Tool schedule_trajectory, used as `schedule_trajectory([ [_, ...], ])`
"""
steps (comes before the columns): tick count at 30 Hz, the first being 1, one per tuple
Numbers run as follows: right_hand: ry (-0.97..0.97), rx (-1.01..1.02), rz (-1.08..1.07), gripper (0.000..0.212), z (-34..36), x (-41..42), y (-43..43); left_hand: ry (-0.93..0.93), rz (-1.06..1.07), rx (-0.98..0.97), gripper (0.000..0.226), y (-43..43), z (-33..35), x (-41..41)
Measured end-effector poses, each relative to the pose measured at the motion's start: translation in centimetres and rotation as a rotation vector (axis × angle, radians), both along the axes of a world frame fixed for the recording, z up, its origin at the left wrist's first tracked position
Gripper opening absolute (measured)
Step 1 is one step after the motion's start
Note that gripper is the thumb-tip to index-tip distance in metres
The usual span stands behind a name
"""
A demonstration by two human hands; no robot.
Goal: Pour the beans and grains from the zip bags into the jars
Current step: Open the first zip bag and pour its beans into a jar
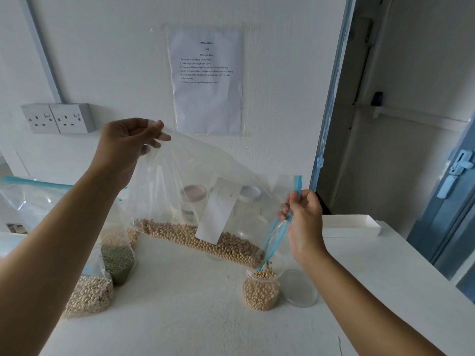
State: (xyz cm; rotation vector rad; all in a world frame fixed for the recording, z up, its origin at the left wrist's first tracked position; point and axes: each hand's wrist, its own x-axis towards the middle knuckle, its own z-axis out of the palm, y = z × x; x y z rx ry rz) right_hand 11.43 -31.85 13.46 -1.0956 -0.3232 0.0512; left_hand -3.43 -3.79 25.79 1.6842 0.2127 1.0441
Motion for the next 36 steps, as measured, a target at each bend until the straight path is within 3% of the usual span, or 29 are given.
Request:
schedule_trajectory([
  [25, 0.027, -0.039, -0.024, 0.016, 0.1, 0.2, -0.4, 0.033, -0.031, 0.034, 0.023, -1.0, 1.8, 1.3],
  [36, 0.052, 0.014, -0.005, 0.023, 0.0, 0.4, -0.3, 0.040, -0.043, 0.044, 0.017, -0.4, 1.9, 1.9],
])
